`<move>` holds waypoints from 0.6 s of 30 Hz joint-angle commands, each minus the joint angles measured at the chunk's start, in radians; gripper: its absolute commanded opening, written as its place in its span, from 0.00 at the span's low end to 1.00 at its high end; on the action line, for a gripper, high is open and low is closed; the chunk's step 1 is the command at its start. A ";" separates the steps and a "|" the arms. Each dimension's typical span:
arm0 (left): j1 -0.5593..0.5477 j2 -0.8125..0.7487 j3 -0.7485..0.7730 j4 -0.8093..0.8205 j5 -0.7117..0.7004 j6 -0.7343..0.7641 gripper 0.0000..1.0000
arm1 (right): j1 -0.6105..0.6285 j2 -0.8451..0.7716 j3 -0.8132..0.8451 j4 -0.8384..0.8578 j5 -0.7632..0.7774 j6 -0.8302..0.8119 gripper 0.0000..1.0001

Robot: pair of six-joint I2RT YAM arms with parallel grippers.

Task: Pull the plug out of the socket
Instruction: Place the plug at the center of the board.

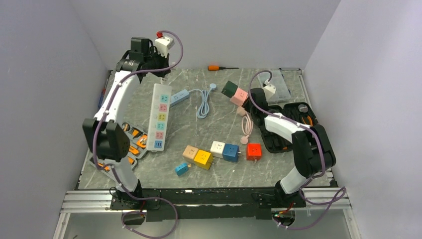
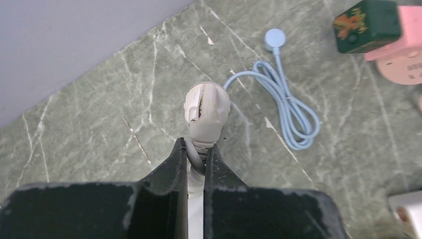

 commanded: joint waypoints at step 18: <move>0.030 0.437 0.396 0.038 -0.060 0.103 0.05 | 0.006 0.135 0.164 -0.117 0.028 -0.065 0.00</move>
